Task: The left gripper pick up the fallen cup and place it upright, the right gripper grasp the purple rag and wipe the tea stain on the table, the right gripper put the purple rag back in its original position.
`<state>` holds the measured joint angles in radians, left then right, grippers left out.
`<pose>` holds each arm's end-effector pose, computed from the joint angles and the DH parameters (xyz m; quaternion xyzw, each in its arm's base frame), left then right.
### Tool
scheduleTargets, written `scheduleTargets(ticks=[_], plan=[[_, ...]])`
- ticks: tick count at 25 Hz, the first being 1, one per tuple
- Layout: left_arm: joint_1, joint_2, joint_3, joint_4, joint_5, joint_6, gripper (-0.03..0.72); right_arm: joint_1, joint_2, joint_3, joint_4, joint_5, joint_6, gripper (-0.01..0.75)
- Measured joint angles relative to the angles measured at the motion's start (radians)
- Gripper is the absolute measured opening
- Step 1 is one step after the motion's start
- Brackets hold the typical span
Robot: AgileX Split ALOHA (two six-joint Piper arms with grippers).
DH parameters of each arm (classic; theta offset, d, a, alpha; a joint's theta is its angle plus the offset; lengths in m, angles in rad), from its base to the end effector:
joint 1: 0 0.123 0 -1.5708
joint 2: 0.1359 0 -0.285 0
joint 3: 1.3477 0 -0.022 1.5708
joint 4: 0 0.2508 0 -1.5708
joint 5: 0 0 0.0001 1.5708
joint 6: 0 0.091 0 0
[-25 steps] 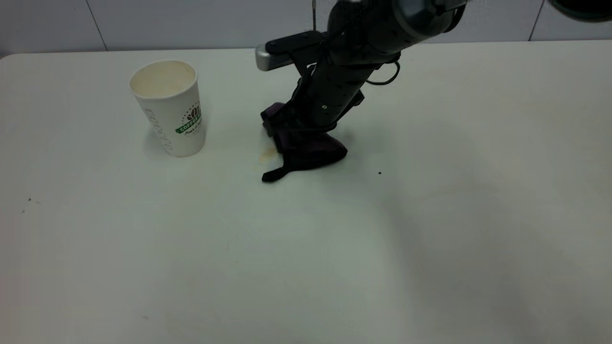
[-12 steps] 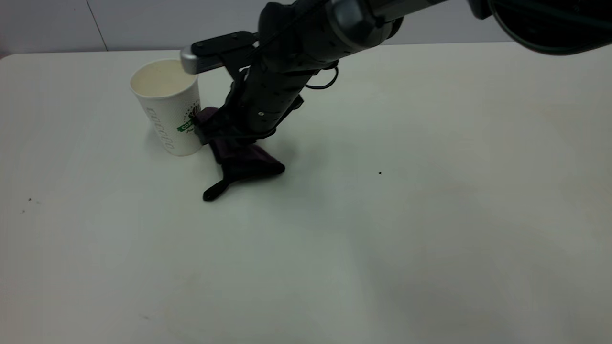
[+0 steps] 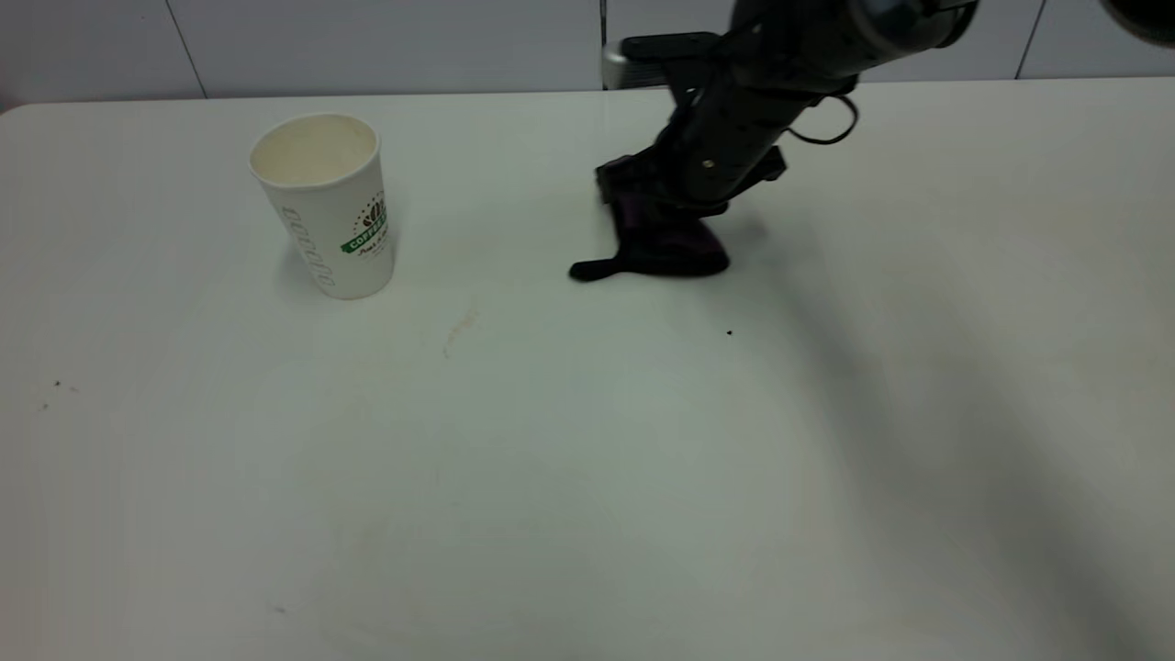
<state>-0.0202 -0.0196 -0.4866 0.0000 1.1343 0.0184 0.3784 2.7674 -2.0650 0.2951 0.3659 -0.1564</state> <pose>-0.0095 0.0002 0.2676 0.0168 0.8702 -0.0004 0.4925 0.5037 0.2105 -0.0110 -0.1381 0.9435 0.1215 0.2757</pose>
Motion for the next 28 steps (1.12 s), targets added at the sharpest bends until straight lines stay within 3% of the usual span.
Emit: scheduleTargets(ticks=[7,14,16,21,22,28], plan=[[0.0,0.0,0.0,0.0,0.0,-0.002,0.427,-0.186,-0.056,-0.001,-0.076,0.291,0.004,0.066],[0.0,0.0,0.0,0.0,0.0,-0.001,0.427,-0.318,-0.099,0.0,-0.112,0.523,0.008,0.1],[0.0,0.0,0.0,0.0,0.0,-0.001,0.427,-0.327,-0.105,0.0,-0.117,0.557,0.006,0.179],[0.0,0.0,0.0,0.0,0.0,-0.001,0.427,-0.323,-0.173,0.001,-0.163,0.608,0.001,0.625],[0.0,0.0,0.0,0.0,0.0,-0.001,0.427,-0.323,-0.197,0.001,-0.169,0.627,0.001,0.675],[0.0,0.0,0.0,0.0,0.0,-0.001,0.427,-0.324,-0.356,0.001,-0.191,0.797,0.001,0.729]])
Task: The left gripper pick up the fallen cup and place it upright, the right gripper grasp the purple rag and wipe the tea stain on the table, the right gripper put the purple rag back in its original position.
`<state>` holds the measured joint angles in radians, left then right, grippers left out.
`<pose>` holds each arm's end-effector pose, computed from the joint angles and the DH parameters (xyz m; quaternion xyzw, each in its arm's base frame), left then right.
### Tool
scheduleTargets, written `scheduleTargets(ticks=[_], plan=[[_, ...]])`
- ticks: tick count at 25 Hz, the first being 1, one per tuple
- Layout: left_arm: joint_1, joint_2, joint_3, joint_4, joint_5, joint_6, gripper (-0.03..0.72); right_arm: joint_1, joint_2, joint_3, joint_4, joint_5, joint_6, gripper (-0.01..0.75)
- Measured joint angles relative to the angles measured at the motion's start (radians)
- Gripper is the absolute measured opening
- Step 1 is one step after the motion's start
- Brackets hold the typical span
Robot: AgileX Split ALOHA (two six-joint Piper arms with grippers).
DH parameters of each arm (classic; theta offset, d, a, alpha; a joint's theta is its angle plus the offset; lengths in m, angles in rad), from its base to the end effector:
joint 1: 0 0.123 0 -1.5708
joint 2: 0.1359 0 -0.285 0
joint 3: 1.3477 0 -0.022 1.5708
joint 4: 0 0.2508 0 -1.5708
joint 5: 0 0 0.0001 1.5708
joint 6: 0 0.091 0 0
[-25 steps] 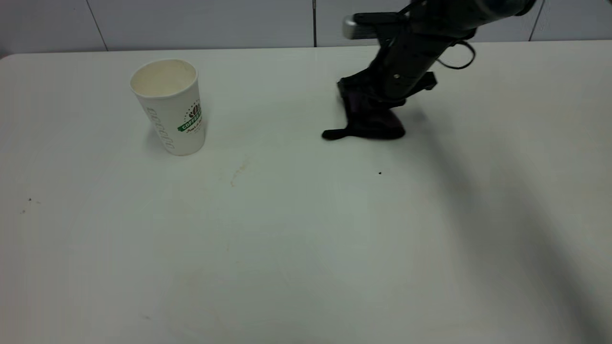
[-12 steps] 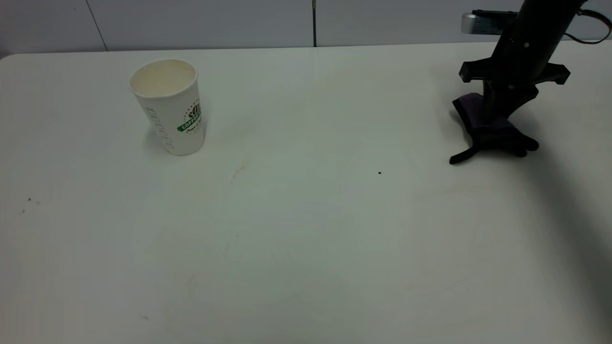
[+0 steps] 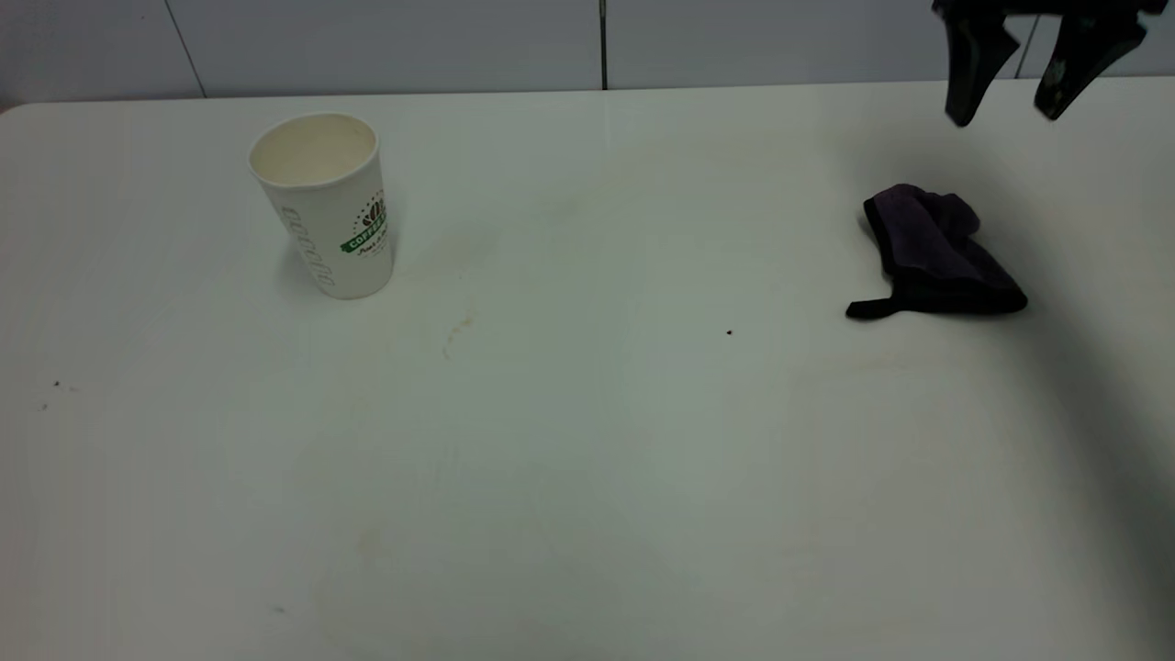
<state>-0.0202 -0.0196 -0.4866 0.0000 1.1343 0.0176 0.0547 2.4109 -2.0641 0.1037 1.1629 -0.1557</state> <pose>-0.0095 0.0002 0.2676 0.0164 0.8702 -0.0006 0.4925 0.4963 0.0358 0.1500 -0.0877 0.9922 0.0452 0.0764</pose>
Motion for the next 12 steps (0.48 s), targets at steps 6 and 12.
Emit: scheduleTargets(ticks=[6,12], plan=[[0.0,0.0,0.0,0.0,0.0,0.0,0.427,0.009,-0.236,0.062,-0.008,0.052,0.0,0.729],[0.0,0.0,0.0,0.0,0.0,0.0,0.427,0.086,-0.571,0.303,-0.022,0.06,-0.024,0.729]])
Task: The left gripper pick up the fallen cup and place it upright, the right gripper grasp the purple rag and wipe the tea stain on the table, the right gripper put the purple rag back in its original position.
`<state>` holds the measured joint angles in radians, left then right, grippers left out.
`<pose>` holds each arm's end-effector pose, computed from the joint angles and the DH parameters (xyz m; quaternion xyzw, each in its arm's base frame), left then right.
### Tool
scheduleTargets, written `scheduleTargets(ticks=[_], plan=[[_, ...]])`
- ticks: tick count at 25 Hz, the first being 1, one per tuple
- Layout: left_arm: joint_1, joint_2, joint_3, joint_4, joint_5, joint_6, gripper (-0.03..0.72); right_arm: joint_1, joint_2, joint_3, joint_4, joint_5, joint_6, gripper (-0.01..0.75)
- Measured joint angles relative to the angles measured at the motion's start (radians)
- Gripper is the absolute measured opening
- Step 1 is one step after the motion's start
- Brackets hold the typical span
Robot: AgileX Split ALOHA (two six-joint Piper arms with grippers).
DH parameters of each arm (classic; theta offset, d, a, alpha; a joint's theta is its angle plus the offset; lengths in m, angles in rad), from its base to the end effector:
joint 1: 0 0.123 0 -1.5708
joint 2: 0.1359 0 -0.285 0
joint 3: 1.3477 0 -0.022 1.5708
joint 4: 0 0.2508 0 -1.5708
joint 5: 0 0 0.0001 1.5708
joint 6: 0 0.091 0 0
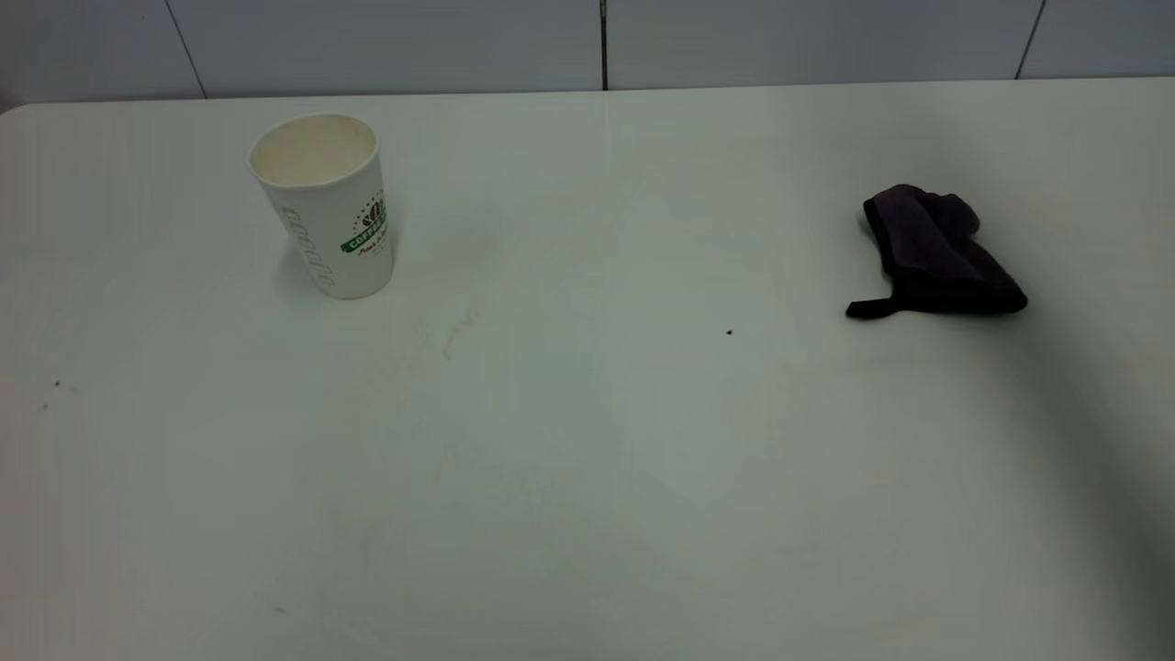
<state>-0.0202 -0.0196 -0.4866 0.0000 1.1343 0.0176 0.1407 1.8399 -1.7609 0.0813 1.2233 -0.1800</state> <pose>-0.0095 0.0002 0.2676 0.0164 0.8702 -0.0006 0.4925 0.3896 0.0622 0.3239 -0.1502 0.9719 0.0366 0.1775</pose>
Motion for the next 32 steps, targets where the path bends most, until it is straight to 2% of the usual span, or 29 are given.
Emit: scheduleTargets(ticks=[6,18,26,32], plan=[[0.0,0.0,0.0,0.0,0.0,0.002,0.427,0.074,-0.323,0.261,-0.001,0.01,0.046,0.728],[0.0,0.0,0.0,0.0,0.0,0.002,0.427,0.075,-0.838,0.773,-0.008,0.016,0.096,0.696],[0.0,0.0,0.0,0.0,0.0,0.002,0.427,0.075,-1.248,1.029,-0.026,0.016,0.103,0.673],[0.0,0.0,0.0,0.0,0.0,0.002,0.427,0.075,-1.461,1.132,-0.009,0.016,0.1,0.668]])
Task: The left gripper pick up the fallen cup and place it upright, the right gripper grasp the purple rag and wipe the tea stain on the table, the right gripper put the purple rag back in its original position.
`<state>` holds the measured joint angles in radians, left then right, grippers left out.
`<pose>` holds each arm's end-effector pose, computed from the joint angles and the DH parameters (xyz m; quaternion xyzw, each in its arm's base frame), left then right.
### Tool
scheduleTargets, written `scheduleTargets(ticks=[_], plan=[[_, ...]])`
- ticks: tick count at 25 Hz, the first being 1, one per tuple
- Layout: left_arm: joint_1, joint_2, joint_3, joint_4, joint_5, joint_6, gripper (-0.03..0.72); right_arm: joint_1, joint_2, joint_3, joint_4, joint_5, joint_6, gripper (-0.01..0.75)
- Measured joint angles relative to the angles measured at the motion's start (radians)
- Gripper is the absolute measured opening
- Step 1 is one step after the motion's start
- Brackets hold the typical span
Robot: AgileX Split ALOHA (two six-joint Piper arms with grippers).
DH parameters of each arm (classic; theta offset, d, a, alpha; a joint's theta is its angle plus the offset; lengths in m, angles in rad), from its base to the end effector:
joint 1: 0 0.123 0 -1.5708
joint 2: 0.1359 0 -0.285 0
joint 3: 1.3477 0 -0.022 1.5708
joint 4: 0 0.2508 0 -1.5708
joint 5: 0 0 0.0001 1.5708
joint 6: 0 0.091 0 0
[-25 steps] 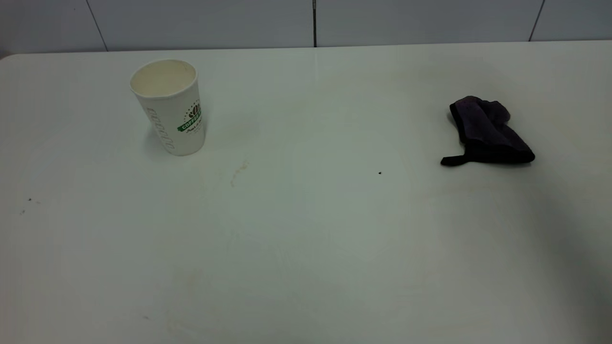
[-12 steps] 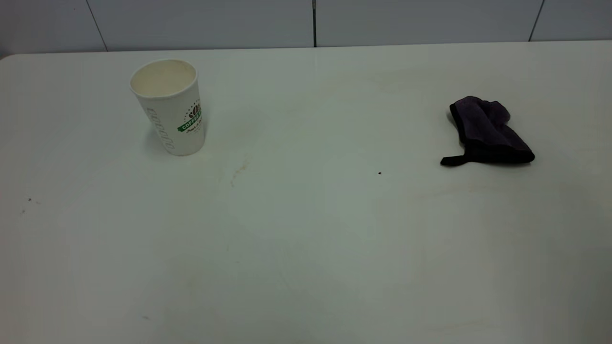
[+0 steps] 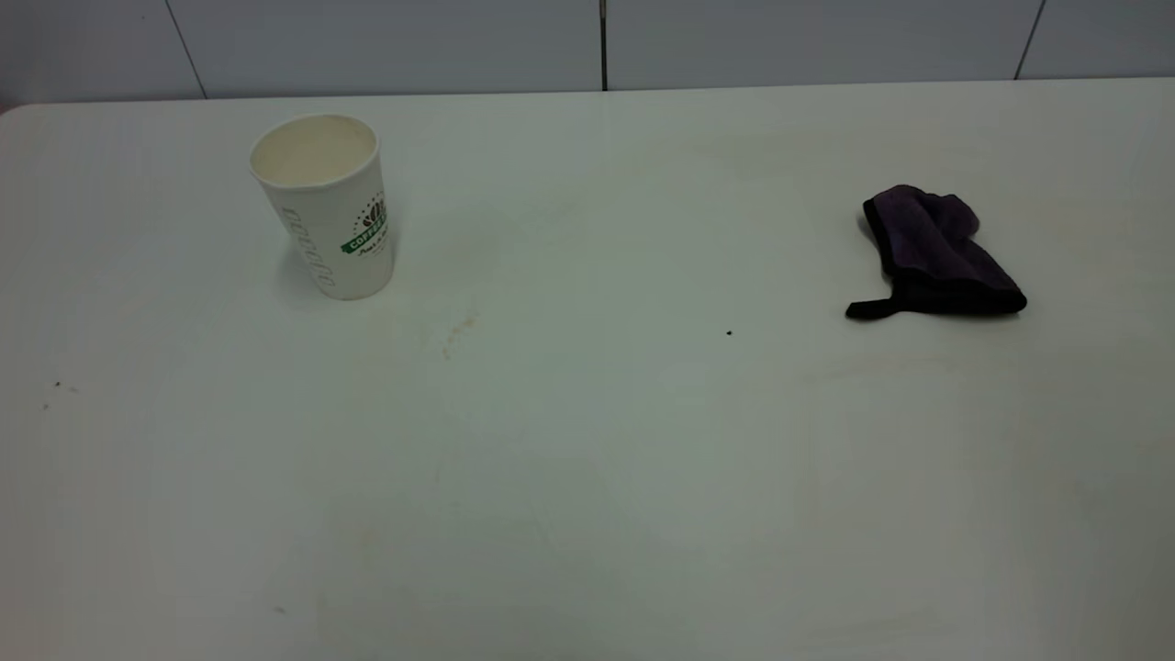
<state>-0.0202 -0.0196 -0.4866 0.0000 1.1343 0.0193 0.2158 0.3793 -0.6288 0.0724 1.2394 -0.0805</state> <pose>-0.0095 0.0002 0.2676 0.0172 0.8701 -0.0002 0.4925 0.0355 0.0141 0.2958 -0.1395 0.9337 0.0583 0.3245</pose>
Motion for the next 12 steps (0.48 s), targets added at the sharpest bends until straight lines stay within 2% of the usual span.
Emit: scheduleTargets(ticks=[3,8,12], plan=[[0.0,0.0,0.0,0.0,0.0,0.0,0.427,0.0,-0.044,0.054,0.002,-0.015,-0.004,0.662],[0.0,0.0,0.0,0.0,0.0,-0.002,0.427,0.0,-0.064,0.144,-0.006,-0.106,-0.007,0.652],[0.0,0.0,0.0,0.0,0.0,-0.002,0.427,0.0,-0.065,0.152,-0.007,-0.122,-0.007,0.626]])
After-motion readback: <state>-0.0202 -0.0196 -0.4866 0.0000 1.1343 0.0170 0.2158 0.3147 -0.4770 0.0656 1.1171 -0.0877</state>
